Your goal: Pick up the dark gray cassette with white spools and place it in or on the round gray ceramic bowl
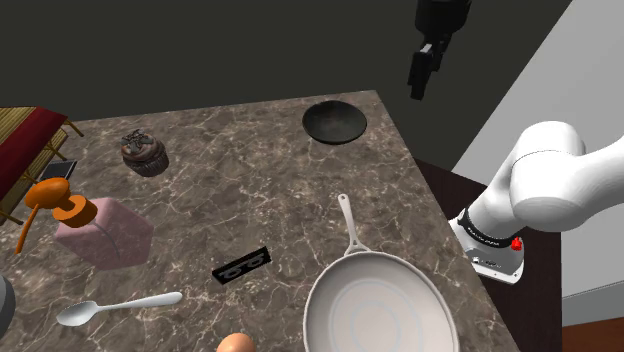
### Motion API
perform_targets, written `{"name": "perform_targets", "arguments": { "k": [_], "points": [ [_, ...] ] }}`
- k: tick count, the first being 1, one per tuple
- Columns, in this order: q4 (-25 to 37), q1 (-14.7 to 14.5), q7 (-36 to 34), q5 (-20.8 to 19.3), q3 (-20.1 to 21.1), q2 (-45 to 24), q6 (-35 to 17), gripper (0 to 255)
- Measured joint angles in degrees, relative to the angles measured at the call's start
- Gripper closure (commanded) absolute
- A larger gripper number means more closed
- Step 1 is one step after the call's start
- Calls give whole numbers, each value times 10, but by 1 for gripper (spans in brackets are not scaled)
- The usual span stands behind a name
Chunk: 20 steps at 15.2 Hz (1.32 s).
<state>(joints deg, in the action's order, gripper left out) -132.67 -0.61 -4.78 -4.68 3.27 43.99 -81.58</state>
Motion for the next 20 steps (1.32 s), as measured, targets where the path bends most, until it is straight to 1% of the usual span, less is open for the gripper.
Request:
{"name": "perform_targets", "arguments": {
  "k": [2, 4, 12, 20],
  "points": [
    [0, -3, 0, 3, 2, -6, -6, 0],
    [-3, -14, -2, 14, 14, -22, -26, 0],
    [14, -61, 0, 54, 64, -127, -119, 0],
    [62, -102, 7, 75, 115, -240, -194, 0]
  ]
}}
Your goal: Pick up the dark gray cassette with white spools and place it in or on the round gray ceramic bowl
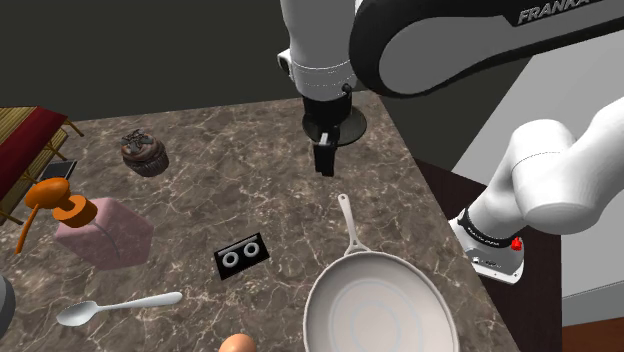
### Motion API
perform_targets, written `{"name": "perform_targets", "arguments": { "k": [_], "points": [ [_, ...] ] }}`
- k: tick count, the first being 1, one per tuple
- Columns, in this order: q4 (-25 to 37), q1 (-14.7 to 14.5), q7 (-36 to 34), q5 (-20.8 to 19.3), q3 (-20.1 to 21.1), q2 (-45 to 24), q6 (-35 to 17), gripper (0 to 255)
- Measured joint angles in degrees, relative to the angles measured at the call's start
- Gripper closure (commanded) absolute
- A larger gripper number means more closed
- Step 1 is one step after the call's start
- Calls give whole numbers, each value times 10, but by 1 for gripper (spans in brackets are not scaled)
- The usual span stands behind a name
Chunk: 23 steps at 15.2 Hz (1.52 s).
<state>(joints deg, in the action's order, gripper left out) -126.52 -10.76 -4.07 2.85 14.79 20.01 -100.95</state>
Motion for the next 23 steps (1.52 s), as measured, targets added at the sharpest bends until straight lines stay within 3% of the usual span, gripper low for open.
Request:
{"name": "perform_targets", "arguments": {
  "k": [8, 15, 23],
  "points": [
    [67, -41, -6, 0, 57, -117, -59, 0],
    [153, -77, -11, -27, 98, -227, -88, 0],
    [125, -83, -15, -37, 102, -253, -140, 0]
  ]
}}
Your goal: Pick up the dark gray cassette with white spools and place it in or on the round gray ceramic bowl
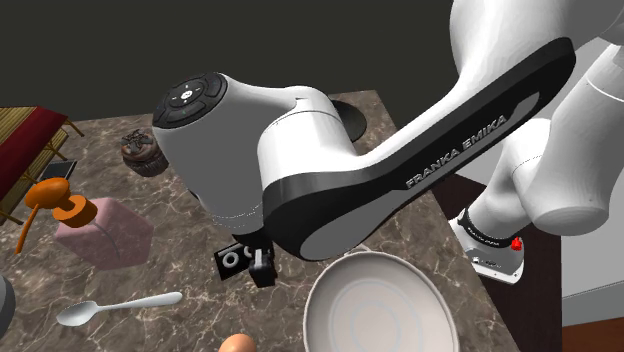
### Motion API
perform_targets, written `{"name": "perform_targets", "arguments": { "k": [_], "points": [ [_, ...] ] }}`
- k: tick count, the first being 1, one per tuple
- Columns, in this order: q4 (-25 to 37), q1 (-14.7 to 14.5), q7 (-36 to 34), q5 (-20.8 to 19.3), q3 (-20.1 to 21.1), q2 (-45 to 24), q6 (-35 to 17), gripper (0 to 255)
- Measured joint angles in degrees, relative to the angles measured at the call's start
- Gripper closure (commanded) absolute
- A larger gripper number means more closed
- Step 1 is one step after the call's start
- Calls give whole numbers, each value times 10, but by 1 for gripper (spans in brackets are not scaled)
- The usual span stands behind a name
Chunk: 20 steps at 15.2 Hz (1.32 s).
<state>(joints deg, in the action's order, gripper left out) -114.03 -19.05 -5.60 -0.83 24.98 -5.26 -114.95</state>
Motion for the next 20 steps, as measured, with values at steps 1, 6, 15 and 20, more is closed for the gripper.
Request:
{"name": "perform_targets", "arguments": {
  "k": [1, 6, 15, 20],
  "points": [
    [-2, 0, -1, -1, 0, -1, -4, 0],
    [-5, -1, -2, -1, 0, -2, -8, 0],
    [-5, -1, -2, -1, 0, -3, -8, 255],
    [12, 2, 40, -14, -1, -18, -13, 0]
  ]
}}
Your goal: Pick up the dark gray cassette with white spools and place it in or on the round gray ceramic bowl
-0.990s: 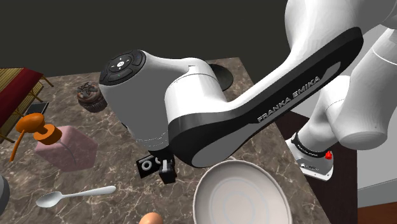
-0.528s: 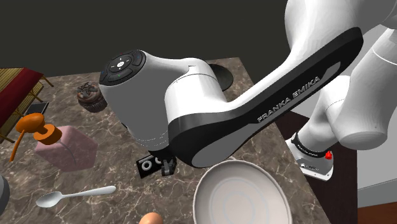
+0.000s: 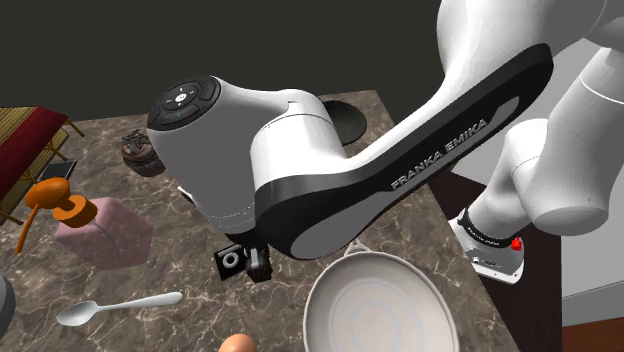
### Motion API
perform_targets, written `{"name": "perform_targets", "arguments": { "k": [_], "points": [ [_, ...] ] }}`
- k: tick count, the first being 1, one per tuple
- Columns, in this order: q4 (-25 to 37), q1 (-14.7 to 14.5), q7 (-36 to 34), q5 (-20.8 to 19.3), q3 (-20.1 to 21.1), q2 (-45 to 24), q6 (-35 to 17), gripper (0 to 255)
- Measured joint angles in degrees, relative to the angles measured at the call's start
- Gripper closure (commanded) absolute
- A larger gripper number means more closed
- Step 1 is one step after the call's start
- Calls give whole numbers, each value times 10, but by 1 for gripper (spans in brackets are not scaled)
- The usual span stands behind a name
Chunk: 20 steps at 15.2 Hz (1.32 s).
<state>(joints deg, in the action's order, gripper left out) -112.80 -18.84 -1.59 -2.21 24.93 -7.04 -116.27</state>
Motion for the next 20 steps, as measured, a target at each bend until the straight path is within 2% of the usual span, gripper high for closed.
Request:
{"name": "perform_targets", "arguments": {
  "k": [4, 11, 17, 18, 20],
  "points": [
    [57, 6, 114, -34, 0, -50, -13, 0],
    [47, 2, 123, -52, -2, -81, -54, 0],
    [44, 2, 122, -54, -3, -84, -60, 0],
    [44, 2, 122, -54, -3, -84, -60, 255],
    [46, 1, 122, -53, -2, -82, -59, 255]
  ]
}}
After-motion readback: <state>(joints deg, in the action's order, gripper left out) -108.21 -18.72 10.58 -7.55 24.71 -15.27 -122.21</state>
